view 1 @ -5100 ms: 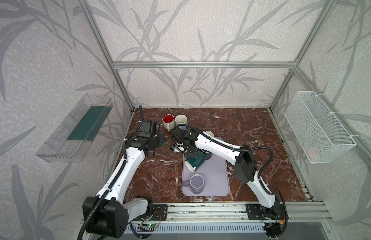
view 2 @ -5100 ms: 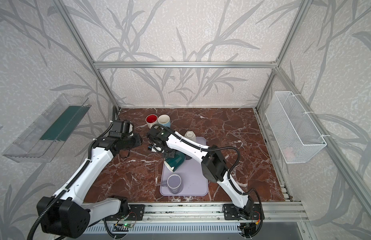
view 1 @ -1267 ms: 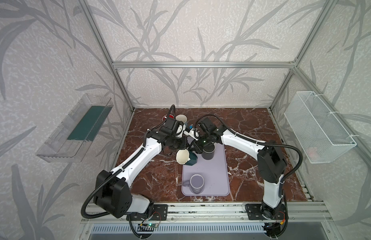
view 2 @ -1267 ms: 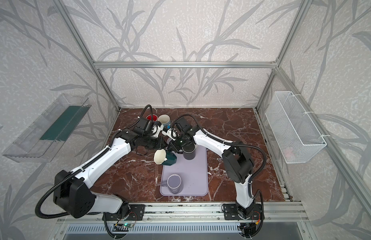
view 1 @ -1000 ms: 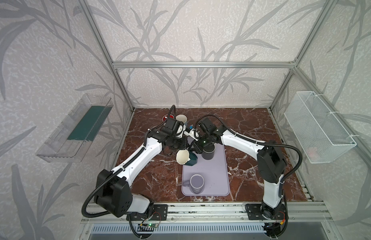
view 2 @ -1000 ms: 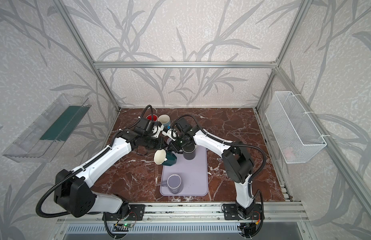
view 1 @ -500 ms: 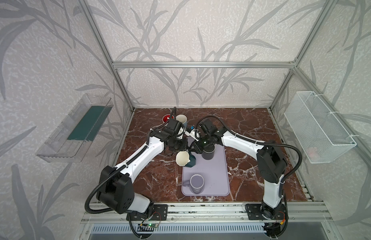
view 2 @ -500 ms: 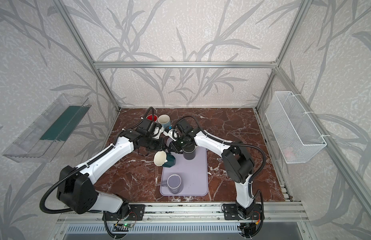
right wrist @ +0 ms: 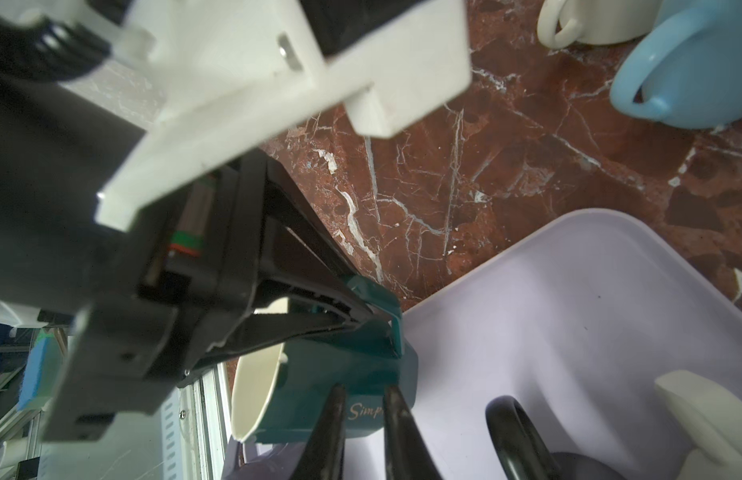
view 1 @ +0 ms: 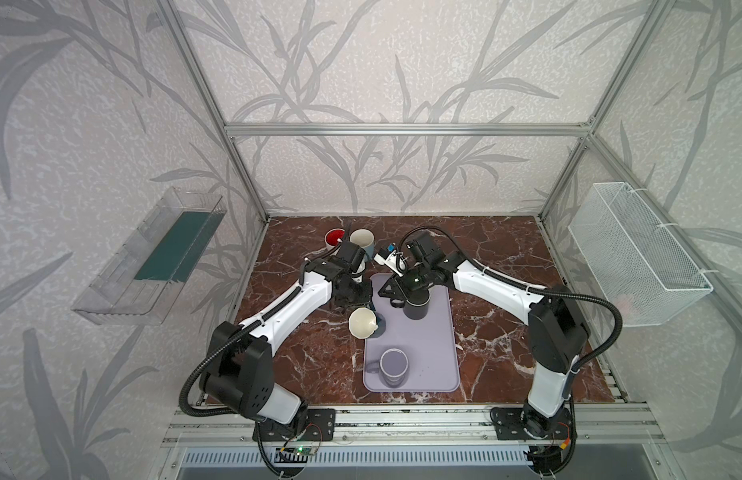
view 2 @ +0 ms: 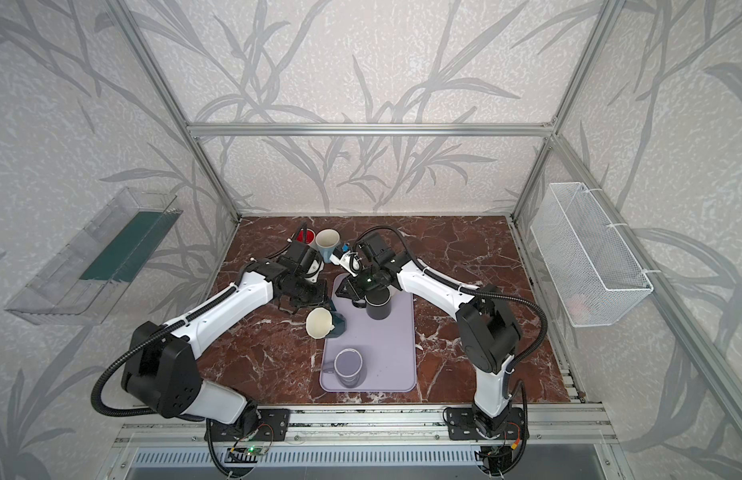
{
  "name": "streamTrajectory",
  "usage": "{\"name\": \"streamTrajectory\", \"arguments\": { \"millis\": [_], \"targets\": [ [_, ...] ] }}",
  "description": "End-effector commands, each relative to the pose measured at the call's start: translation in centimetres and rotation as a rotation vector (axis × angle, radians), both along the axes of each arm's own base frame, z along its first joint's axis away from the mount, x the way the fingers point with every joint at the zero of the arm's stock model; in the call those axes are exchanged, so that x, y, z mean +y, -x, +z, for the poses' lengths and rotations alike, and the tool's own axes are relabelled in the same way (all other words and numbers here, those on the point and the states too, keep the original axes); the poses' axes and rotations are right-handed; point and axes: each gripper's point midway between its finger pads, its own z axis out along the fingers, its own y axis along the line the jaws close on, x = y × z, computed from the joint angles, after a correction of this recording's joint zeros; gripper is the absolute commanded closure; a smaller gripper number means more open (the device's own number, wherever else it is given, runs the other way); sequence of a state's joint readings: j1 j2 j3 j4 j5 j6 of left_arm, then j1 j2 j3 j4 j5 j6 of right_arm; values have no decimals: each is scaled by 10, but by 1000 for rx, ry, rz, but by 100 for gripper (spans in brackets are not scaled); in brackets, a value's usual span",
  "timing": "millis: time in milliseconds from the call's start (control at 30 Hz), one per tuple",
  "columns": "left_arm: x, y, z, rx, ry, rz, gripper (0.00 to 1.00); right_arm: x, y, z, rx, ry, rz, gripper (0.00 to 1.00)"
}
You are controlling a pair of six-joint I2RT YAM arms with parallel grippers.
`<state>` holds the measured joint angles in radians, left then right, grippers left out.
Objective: Turn the mug right side up
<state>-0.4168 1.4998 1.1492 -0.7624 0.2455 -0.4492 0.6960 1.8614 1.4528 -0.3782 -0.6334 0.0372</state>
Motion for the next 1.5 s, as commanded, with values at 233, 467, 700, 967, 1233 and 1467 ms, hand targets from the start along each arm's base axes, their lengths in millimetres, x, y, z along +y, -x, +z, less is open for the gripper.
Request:
{"name": "streamTrajectory", "arguments": {
  "millis": [233, 467, 700, 967, 1233, 1467],
  "targets": [
    [14, -9, 15, 30, 49, 81, 100, -16, 3, 20, -15, -38, -22, 81],
    [0, -9, 27, 14, 136, 18, 100, -14, 1, 10, -16, -45, -8, 81],
    [-7, -11, 44, -26, 166, -50, 100, -3, -5, 12, -48, -94, 22, 77],
    [-16, -14, 52, -50, 209, -86, 100, 6, -11, -1, -42, -104, 31, 75],
    [-25, -14, 66, -85, 261, -128, 100, 16, -18, -11, -58, -83, 25, 67],
    [-28, -11, 71, -93, 288, -149, 100, 25, -17, -16, -59, -76, 45, 64]
  ]
}}
